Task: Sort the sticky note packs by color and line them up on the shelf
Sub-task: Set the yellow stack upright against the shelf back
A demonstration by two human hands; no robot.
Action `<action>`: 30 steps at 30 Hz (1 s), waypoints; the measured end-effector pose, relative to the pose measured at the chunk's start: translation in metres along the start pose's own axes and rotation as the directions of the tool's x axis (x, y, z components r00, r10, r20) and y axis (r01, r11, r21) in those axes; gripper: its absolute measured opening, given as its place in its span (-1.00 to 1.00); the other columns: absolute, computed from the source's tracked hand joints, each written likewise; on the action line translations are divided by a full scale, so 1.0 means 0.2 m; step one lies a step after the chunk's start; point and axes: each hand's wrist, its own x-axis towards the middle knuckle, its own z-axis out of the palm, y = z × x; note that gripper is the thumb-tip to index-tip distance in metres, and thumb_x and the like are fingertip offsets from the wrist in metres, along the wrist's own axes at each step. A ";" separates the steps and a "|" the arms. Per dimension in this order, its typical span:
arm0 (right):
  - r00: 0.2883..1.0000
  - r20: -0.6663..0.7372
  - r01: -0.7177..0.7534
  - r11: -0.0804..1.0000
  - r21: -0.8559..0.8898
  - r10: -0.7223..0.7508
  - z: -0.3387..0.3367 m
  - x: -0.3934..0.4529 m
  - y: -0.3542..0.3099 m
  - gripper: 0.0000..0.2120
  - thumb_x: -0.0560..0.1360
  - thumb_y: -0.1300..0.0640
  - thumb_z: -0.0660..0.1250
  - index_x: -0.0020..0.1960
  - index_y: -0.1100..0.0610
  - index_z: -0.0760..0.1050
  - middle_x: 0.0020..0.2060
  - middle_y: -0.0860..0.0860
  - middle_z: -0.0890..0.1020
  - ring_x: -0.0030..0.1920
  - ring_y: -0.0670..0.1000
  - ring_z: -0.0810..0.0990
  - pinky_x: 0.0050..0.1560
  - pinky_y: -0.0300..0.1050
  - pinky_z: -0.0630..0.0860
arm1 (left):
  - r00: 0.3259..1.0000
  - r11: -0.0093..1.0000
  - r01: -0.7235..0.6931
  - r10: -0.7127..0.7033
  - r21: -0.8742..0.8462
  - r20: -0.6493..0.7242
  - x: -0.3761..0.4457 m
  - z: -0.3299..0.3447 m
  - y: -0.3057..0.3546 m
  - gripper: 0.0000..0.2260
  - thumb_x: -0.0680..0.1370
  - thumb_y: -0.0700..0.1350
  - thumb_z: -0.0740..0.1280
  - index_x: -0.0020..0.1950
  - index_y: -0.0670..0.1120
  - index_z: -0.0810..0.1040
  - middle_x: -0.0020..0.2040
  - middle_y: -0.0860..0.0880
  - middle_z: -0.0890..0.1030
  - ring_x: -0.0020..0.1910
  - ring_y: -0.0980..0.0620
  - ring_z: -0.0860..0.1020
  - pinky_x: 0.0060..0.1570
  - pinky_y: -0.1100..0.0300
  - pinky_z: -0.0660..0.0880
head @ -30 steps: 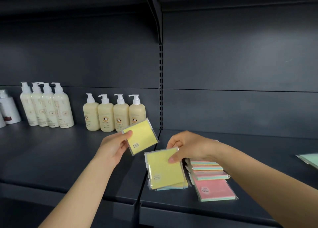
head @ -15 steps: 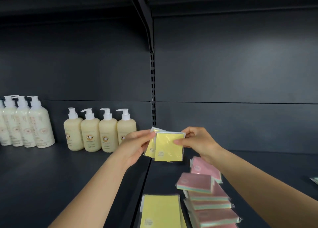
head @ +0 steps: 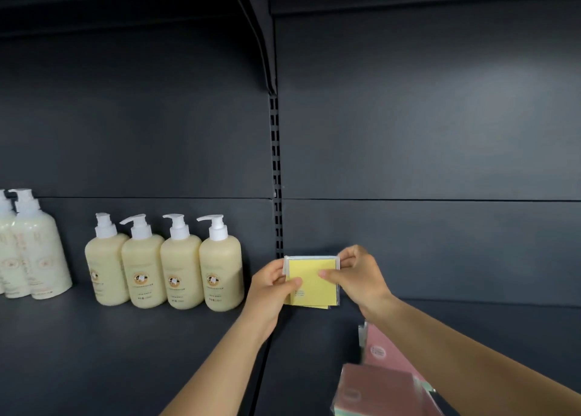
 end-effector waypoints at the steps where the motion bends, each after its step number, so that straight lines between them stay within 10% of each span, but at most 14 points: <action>1: 1.000 0.017 -0.013 1.000 0.009 0.013 0.00 0.02 0.02 -0.69 0.34 0.27 0.51 -0.04 0.12 0.43 -0.11 0.04 0.60 -0.07 -0.01 0.60 -0.15 -0.22 0.49 | 1.000 1.000 -0.001 0.001 0.017 -0.005 0.02 0.00 -0.03 -0.69 0.46 -0.43 0.32 0.11 -0.12 0.57 0.00 -0.06 0.68 -0.05 0.06 0.63 -0.10 0.27 0.54; 13: 0.986 0.139 0.103 0.990 -0.096 -0.089 0.00 0.12 0.19 -0.78 0.42 0.30 0.43 -0.15 -0.03 0.61 -0.17 -0.08 0.70 -0.06 -0.09 0.66 0.09 -0.17 0.55 | 0.990 0.985 -0.070 0.088 0.155 -0.114 0.06 -0.03 -0.13 -0.68 0.46 -0.41 0.33 0.00 0.01 0.62 -0.10 0.08 0.69 -0.15 0.18 0.64 -0.18 0.36 0.54; 18: 0.988 0.108 0.131 0.969 -0.208 -0.110 0.00 0.09 0.18 -0.90 0.48 0.21 0.39 -0.06 0.03 0.59 -0.19 -0.13 0.63 -0.13 -0.19 0.59 -0.25 -0.48 0.40 | 0.973 0.966 -0.093 0.140 0.241 -0.184 0.08 -0.02 -0.14 -0.75 0.44 -0.38 0.38 0.00 -0.07 0.61 -0.11 0.07 0.66 -0.14 0.14 0.63 -0.18 0.37 0.55; 30: 0.994 0.066 0.103 0.950 -0.294 -0.088 0.01 0.10 0.18 -0.89 0.43 0.13 0.45 -0.04 0.05 0.58 -0.16 -0.10 0.66 -0.12 -0.15 0.62 -0.22 -0.40 0.42 | 0.970 0.948 -0.094 0.156 0.304 -0.185 0.10 -0.02 -0.16 -0.77 0.45 -0.32 0.39 -0.05 0.01 0.58 -0.08 0.03 0.65 -0.13 0.09 0.61 -0.15 0.30 0.55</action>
